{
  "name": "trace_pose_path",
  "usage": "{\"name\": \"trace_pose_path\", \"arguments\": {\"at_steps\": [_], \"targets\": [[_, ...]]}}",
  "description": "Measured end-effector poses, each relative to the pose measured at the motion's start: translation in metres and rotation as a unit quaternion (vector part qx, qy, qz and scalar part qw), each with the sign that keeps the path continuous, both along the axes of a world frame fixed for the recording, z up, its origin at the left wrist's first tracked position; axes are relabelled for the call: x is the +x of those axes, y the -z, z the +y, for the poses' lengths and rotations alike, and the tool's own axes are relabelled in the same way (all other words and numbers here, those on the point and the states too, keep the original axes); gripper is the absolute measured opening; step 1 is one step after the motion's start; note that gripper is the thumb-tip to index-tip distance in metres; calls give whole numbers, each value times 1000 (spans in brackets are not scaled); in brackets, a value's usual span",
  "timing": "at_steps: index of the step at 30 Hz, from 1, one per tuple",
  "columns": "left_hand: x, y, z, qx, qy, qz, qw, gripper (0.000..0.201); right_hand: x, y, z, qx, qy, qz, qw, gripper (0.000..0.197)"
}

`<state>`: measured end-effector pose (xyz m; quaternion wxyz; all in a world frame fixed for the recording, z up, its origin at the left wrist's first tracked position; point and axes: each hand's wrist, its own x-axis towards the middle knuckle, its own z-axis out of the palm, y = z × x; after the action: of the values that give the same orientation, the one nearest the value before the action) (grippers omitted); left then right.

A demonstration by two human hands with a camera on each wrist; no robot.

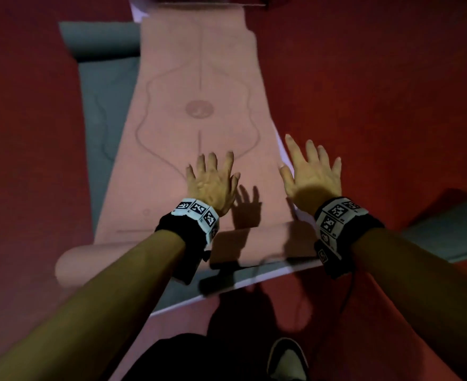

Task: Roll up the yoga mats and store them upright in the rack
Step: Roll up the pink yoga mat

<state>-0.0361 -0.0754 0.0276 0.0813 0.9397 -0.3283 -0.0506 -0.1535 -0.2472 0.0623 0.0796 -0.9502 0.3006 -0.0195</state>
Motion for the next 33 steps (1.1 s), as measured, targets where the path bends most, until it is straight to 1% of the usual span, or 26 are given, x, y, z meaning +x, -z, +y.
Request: {"name": "trace_pose_path", "arguments": {"at_steps": [4, 8, 12, 16, 19, 23, 25, 27, 29, 31, 33], "targets": [[3, 13, 22, 4, -13, 14, 1000, 60, 13, 22, 15, -43, -54, 38, 997, 62], [11, 35, 54, 11, -45, 27, 999, 59, 36, 48, 45, -30, -88, 57, 994, 63], [13, 47, 69, 8, -62, 31, 998, 59, 45, 67, 64, -29, -104, 66, 992, 64], [6, 65, 84, 23, -65, 45, 997, 58, 38, 92, 86, -41, -107, 80, 990, 64], [-1, 77, 89, 30, -57, 56, 996, 57, 27, 103, 105, -15, -133, 102, 986, 66], [-16, 89, 93, 32, -24, 92, 995, 59, 16, 122, 120, 54, -214, 83, 972, 70], [-20, 94, 94, 36, -3, 116, 993, 61, 12, 124, 123, 88, -242, 110, 960, 73], [-24, 98, 92, 51, 13, 139, 989, 59, 11, 121, 126, 110, -242, 159, 951, 67], [-27, 99, 91, 55, 2, 168, 984, 55, 10, 122, 128, 113, -232, 173, 950, 61], [-31, 99, 92, 51, -9, 186, 981, 51, 10, 121, 130, 97, -229, 173, 953, 52], [-32, 101, 94, 54, -4, 186, 981, 46, 10, 123, 130, 56, -238, 189, 951, 44]]}}
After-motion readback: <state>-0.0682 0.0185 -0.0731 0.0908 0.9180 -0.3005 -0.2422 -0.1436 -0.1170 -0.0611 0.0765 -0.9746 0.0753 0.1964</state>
